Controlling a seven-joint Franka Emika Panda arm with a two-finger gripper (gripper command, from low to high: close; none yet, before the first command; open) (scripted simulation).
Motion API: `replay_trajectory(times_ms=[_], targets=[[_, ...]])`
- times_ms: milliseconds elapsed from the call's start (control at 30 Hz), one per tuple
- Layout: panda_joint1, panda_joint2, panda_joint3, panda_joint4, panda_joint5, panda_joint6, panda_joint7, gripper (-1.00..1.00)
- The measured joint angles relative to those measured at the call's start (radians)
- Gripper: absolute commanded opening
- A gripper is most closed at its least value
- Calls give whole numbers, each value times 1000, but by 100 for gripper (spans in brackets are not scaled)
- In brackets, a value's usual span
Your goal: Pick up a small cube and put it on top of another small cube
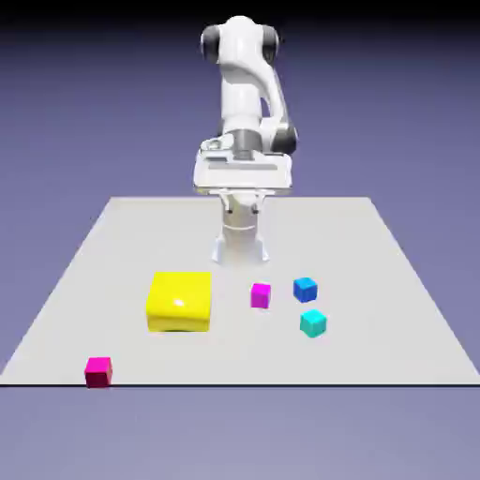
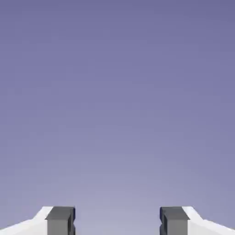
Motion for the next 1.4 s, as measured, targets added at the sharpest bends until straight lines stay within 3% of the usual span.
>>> replay_trajectory(times_ms=[1000,1167,1200,1400], targets=[[-628,1087,108,871,-3,-575,956,0],[-632,1222,102,913,-11,-501,983,0],[-629,1256,100,919,-13,-474,984,-100],[-643,1114,111,892,-1,-588,979,-100]])
